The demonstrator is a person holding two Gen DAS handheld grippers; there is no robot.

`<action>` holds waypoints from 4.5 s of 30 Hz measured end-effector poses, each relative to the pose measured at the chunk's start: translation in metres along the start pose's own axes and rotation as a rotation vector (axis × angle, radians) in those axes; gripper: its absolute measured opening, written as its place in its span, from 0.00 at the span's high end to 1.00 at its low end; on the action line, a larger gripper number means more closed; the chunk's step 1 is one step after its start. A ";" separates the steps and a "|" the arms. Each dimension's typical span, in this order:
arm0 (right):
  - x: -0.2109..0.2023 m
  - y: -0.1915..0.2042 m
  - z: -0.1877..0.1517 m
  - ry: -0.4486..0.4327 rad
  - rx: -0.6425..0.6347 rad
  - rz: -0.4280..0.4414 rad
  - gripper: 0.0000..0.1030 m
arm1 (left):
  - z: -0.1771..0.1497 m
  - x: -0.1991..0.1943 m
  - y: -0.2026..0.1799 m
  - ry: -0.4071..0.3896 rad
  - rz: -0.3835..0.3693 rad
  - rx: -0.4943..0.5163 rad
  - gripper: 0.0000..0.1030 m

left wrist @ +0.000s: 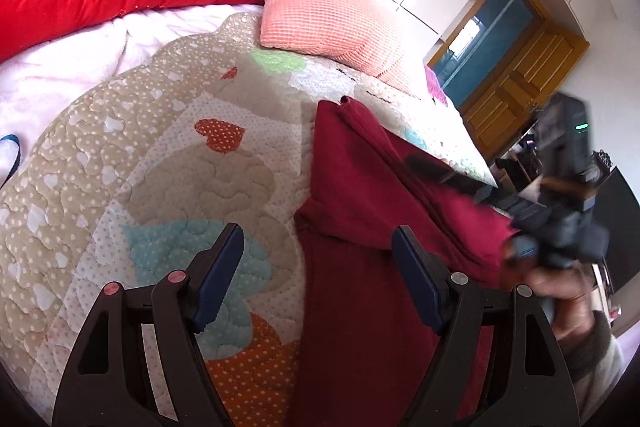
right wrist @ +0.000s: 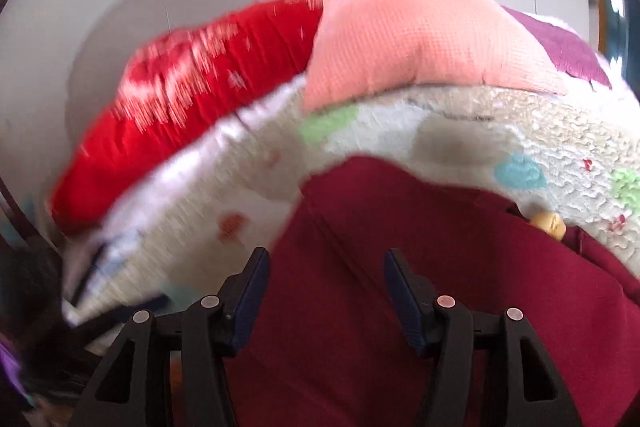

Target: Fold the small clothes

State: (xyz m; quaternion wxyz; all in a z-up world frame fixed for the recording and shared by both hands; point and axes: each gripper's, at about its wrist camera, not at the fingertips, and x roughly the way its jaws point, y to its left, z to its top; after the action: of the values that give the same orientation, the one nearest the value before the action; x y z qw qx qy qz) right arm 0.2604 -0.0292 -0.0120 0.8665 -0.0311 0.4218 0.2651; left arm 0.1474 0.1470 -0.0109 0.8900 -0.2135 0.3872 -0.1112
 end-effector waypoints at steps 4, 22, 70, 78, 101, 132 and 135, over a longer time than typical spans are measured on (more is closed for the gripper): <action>0.021 -0.010 -0.004 -0.025 -0.011 -0.097 0.72 | 0.000 -0.001 -0.003 -0.011 0.010 0.017 0.25; -0.016 0.027 -0.047 0.006 0.037 0.081 0.89 | 0.004 -0.012 0.010 -0.077 0.027 -0.047 0.25; -0.192 -0.113 -0.182 -0.067 0.391 -0.286 0.67 | -0.033 -0.003 -0.049 -0.007 0.118 0.232 0.25; -0.196 -0.094 -0.218 -0.063 0.447 -0.229 0.57 | -0.059 -0.031 -0.069 -0.020 0.140 0.271 0.25; -0.200 -0.062 -0.258 -0.082 0.332 -0.283 0.93 | -0.114 -0.030 -0.060 0.150 0.210 0.241 0.25; -0.233 -0.026 -0.315 -0.035 0.281 -0.185 0.91 | -0.147 -0.146 0.006 0.165 0.144 0.043 0.23; -0.240 -0.027 -0.320 -0.060 0.318 -0.131 0.91 | -0.153 -0.149 0.022 0.191 0.133 -0.025 0.23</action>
State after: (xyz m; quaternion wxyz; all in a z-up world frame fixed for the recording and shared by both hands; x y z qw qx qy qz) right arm -0.0761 -0.2453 -0.0431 0.8881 0.0868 0.4295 0.1386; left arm -0.0648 0.1755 -0.0188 0.8517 -0.1868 0.4850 -0.0668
